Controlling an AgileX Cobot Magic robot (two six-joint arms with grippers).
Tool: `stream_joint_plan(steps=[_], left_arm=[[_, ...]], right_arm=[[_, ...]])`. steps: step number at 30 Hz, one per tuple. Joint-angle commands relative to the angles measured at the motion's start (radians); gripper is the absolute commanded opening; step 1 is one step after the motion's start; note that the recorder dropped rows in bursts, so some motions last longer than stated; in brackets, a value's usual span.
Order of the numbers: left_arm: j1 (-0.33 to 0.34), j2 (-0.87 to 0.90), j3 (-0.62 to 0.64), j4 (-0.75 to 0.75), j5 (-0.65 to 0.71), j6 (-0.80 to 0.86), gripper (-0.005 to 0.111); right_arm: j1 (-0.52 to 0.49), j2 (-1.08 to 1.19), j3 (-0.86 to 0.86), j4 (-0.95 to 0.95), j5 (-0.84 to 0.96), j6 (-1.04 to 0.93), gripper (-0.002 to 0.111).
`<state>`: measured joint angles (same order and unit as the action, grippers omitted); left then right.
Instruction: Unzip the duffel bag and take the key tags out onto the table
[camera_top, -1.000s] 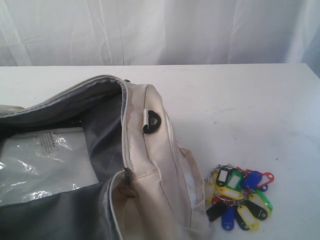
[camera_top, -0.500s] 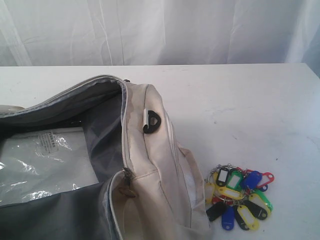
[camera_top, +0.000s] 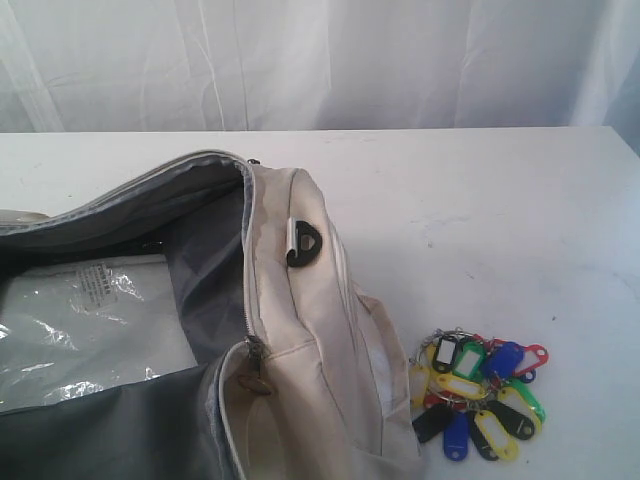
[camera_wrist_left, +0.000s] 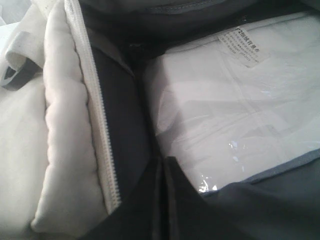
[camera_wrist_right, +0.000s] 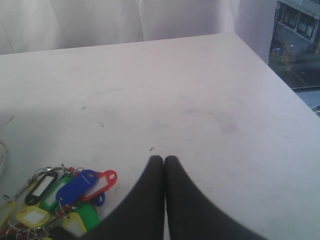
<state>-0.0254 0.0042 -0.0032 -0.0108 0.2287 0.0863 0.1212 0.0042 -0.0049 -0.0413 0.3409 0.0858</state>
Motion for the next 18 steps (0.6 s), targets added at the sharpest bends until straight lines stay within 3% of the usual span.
stream_joint_plan(steps=[1,18], left_arm=[[0.003,-0.004,0.003,-0.011,0.002,0.000,0.000],[0.003,-0.004,0.003,-0.011,0.002,0.000,0.000]], right_arm=[[-0.003,-0.004,0.005,-0.003,0.001,-0.011,0.000],[-0.001,-0.004,0.005,-0.003,0.001,0.005,0.000]])
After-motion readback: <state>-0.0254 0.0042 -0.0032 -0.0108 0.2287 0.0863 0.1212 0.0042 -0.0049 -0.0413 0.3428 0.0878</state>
